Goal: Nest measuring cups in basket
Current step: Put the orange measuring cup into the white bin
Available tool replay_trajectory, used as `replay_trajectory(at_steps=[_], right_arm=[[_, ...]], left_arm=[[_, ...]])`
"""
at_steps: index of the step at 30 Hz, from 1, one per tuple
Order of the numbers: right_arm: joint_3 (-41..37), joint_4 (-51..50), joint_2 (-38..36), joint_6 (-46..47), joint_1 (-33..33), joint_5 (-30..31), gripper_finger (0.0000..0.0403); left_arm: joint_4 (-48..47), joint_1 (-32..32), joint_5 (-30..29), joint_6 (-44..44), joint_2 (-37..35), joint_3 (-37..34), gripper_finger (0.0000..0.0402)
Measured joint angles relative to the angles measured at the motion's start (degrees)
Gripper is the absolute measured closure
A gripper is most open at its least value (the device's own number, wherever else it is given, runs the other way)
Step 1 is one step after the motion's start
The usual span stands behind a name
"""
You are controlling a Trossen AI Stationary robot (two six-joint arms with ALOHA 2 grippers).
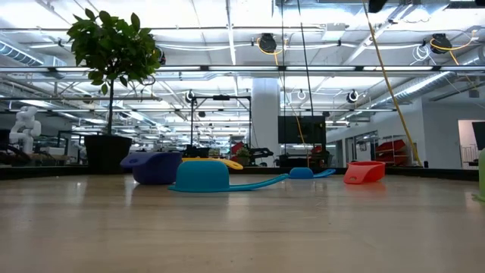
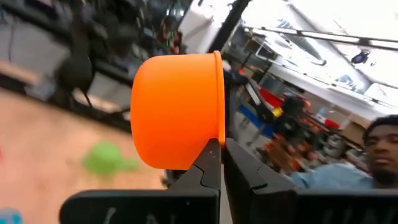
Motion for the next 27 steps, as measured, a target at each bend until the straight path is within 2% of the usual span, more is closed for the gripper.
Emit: replay_trajectory(at_steps=[6, 11, 15, 19, 27], right_arm=[[0.00, -4.94, -5.73, 1.18, 2.38, 1.39, 0.0226], [0.00, -5.39, -6.69, -0.47, 3.04, 1.38, 0.0227], [0.00, -5.55, -5.97, 0.29, 3.04, 1.39, 0.0227], [-0.02, -4.56, -4.02, 3.67, 3.23, 1.09, 0.0227], [-0.02, 4.74, 3.13, 6.17, 6.02, 1.12, 0.0227]], left_arm=[[-7.80, -12.36, -13.10, -13.11, 1.92, -0.02, 0.0399], [-12.61, -21.49, -19.03, -28.16, 4.79, -0.01, 0.0400], [-14.00, -26.87, -22.03, -40.89, 8.18, -0.02, 0.0400], [-14.15, -29.96, -22.47, -50.13, 11.43, -0.02, 0.0400], [-13.63, -35.78, -21.49, -56.29, 12.39, -0.02, 0.0400]])
